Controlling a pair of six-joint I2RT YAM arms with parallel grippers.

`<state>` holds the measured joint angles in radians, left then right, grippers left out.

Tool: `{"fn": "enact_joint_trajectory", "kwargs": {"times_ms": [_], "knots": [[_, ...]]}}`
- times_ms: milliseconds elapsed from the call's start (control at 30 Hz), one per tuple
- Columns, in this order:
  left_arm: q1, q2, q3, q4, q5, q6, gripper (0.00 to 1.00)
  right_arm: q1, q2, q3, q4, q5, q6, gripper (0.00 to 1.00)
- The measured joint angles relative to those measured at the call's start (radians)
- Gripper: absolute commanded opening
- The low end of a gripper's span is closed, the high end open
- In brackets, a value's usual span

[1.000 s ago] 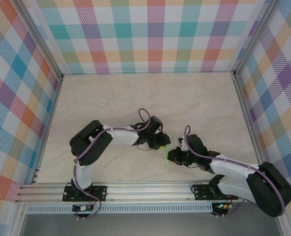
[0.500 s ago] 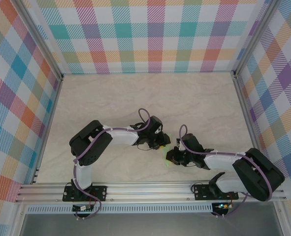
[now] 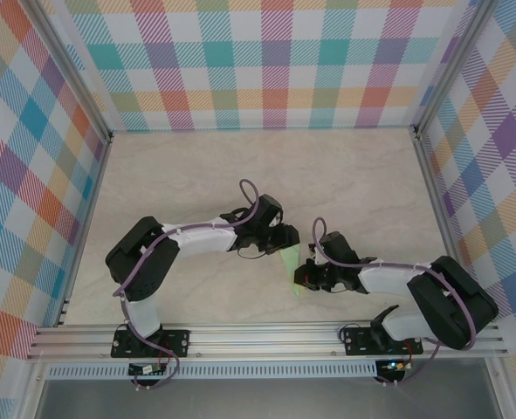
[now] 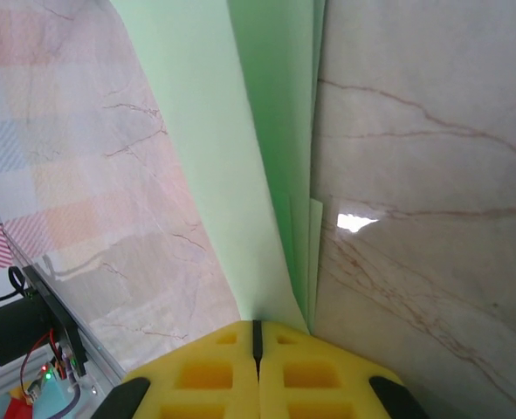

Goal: Fold a paper plane with a square sheet of paper (pick it up from the middle)
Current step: Fold the wing for the fifth time at the center of the table.

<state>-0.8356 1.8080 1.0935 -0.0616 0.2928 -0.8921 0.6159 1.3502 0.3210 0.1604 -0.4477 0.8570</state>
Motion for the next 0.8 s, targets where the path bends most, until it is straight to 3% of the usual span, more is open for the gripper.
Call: {"fn": "enact_joint_trajectory", "kwargs": {"times_ms": [167,800], "knots": [[0.003,-0.06,-0.043,0.005,-0.028,0.021,0.34,-0.022,0.045,0.026,-0.008,-0.049,-0.041,0.04],[0.028,-0.016,-0.122,0.092,-0.051,0.052,0.32,-0.066,0.115,0.068,-0.034,-0.141,-0.141,0.04]]}}
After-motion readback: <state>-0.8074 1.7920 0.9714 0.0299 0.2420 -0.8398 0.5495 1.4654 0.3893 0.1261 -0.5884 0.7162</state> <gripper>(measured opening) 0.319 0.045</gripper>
